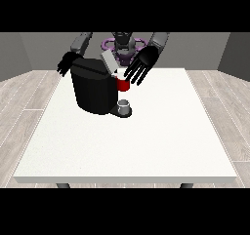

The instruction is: Insert the coffee pod into the coffee machine and close the lid

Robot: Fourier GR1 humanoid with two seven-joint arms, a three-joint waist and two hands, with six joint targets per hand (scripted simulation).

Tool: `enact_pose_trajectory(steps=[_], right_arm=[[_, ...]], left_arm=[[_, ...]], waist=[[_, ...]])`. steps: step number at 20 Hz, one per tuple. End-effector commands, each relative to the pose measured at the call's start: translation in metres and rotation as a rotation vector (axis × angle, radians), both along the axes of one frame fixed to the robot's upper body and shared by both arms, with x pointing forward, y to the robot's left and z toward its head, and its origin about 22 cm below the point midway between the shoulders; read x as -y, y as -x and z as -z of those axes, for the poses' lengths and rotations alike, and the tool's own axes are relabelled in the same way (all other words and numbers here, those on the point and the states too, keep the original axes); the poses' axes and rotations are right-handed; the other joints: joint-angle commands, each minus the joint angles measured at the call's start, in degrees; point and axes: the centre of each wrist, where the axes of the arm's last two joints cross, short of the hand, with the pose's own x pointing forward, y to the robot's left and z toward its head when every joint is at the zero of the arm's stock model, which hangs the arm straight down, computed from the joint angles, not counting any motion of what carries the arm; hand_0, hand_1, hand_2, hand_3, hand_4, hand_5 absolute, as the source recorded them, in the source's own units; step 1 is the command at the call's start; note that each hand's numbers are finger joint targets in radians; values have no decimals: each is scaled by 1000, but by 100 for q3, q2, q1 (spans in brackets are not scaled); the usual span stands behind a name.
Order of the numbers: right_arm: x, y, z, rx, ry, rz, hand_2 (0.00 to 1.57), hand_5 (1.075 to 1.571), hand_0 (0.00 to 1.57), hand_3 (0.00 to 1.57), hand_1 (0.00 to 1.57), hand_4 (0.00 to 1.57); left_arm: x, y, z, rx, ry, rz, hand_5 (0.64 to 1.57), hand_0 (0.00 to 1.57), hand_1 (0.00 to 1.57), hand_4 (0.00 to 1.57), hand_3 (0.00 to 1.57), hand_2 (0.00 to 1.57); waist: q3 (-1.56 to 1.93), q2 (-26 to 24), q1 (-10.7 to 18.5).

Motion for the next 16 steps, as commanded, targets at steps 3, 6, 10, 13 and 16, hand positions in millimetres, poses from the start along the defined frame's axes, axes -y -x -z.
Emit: enact_pose_trajectory(steps=[3, 6, 10, 13, 16], right_arm=[[18, 7, 13, -23, -3, -6, 0, 1571, 0, 0, 0, 392], [3, 8, 8, -26, -27, 11, 0, 1571, 0, 0, 0, 383], [10, 30, 29, -97, -50, 12, 0, 1571, 0, 0, 0, 434], [5, 33, 35, -113, -53, 49, 0, 1571, 0, 0, 0, 398], [23, 41, 42, -122, -41, 56, 0, 1571, 0, 0, 0, 445]], left_arm=[[-1, 1, 4, -27, -14, -14, 1571, 0, 0, 0, 0, 0], [-7, 2, 14, -39, 13, 0, 1571, 0, 0, 0, 0, 0], [-10, 8, 59, -139, 78, 3, 1571, 0, 0, 0, 0, 0], [18, 11, 86, -164, 145, -4, 1571, 0, 0, 0, 0, 0], [8, 17, 114, -229, 422, -21, 1571, 0, 0, 0, 0, 0]], waist=[[-4, -223, 33], [-6, -358, 99], [-7, -906, 189], [-7, -1206, 404], [-12, -1602, 649]])
